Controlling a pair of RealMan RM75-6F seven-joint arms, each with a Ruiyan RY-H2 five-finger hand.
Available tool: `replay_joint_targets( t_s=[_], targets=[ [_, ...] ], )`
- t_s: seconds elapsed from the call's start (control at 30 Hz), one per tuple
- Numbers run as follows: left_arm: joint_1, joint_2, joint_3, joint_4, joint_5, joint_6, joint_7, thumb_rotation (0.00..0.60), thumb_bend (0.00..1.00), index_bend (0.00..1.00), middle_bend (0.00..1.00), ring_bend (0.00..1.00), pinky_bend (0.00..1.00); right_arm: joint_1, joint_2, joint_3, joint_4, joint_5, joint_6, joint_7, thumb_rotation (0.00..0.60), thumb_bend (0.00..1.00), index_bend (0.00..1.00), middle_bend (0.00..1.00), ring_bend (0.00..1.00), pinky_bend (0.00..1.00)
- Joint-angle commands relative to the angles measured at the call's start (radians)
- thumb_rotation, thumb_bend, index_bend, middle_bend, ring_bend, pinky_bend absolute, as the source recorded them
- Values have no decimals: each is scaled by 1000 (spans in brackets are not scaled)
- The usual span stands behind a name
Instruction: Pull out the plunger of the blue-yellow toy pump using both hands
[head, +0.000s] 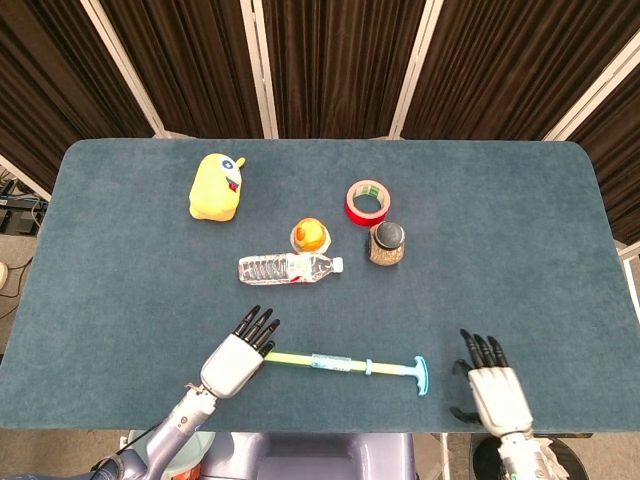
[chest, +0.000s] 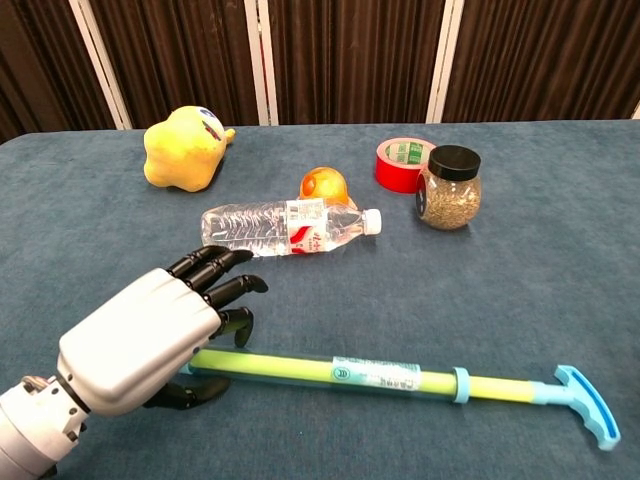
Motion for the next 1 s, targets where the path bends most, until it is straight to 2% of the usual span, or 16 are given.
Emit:
replay_joint_targets(
  t_s=[0.03, 0.33, 0.73, 1.0],
  targets=[
    [0, -19, 15, 26, 2, 3, -24, 600, 599, 713, 183, 43, 99, 18, -76, 32, 11, 33, -17, -55, 600, 161, 436, 0, 0, 0],
    [2, -51, 35, 83, 9, 31, -54, 600, 601, 718, 185, 43, 99, 38, -173, 61, 81, 88, -38, -74, 600, 164, 436, 2, 0, 0],
    [0, -68, 38, 132, 8, 62, -49, 600, 606, 721, 185, 43, 98, 17, -210, 18, 75, 86, -10, -115, 600, 169, 435, 2, 0, 0],
    [-3, -70, 47, 139, 7, 68, -53, 600, 606, 722, 185, 43, 99, 11, -221, 16, 97, 95, -2, -104, 600, 170, 440, 9, 0, 0]
  ],
)
